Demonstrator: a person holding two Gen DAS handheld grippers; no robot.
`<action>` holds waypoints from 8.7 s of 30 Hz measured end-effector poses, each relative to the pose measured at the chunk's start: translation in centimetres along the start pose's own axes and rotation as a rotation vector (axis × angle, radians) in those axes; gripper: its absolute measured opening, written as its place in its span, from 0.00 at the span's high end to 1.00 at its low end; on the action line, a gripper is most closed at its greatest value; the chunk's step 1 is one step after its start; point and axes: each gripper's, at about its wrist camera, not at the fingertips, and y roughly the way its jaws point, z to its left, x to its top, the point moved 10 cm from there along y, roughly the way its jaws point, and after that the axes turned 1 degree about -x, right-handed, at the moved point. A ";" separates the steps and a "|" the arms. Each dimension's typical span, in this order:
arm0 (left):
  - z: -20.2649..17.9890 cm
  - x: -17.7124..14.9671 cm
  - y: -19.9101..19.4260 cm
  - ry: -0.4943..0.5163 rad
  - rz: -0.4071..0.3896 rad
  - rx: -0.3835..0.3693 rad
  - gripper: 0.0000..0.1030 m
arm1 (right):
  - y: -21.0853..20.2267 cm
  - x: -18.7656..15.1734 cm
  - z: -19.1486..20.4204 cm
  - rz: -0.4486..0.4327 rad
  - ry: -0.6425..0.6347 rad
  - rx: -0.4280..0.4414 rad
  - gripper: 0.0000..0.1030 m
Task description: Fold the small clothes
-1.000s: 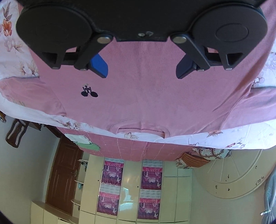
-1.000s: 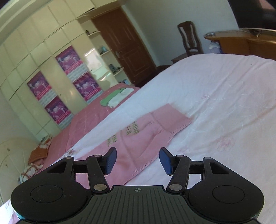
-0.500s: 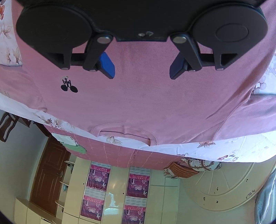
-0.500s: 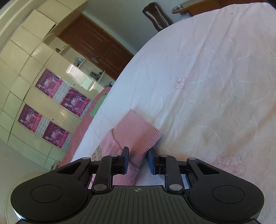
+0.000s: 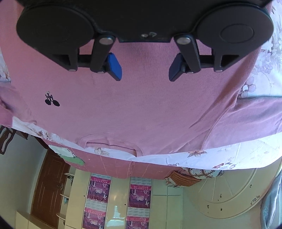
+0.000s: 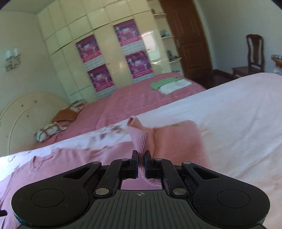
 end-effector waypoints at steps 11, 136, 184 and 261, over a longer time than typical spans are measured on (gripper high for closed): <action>4.7 0.9 0.2 -0.063 0.019 -0.124 0.45 | 3.4 -10.2 22.8 0.170 -0.138 0.266 0.95; 33.8 0.5 -3.3 -0.563 -0.150 0.098 0.33 | 1.1 -10.6 12.5 0.144 -0.023 -0.009 0.45; -5.5 5.6 9.4 0.154 0.005 -0.415 0.69 | 0.4 -7.4 12.0 0.081 0.227 -0.038 0.45; 12.2 11.5 8.0 0.174 -0.136 -0.157 0.39 | 10.3 -6.9 19.8 0.126 -0.069 0.057 0.56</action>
